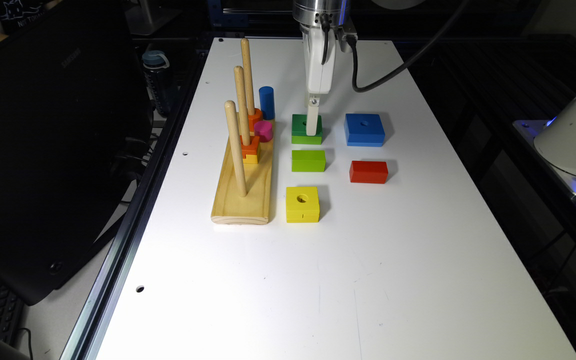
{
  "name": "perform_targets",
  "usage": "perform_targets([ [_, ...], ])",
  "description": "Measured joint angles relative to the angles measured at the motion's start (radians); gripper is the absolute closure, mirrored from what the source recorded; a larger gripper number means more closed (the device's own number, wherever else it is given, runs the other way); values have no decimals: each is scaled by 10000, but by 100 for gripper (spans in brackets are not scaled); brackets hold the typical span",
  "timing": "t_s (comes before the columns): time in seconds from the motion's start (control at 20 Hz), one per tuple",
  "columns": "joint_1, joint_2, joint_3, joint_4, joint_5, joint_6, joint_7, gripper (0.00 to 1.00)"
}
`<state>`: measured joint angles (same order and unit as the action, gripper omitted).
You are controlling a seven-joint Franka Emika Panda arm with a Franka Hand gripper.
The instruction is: Pick up green block.
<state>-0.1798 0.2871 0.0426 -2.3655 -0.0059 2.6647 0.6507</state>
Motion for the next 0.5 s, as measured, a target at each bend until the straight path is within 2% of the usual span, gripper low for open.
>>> perform_targets([
  [0.5,0,101,0,13,0,22,0,0],
])
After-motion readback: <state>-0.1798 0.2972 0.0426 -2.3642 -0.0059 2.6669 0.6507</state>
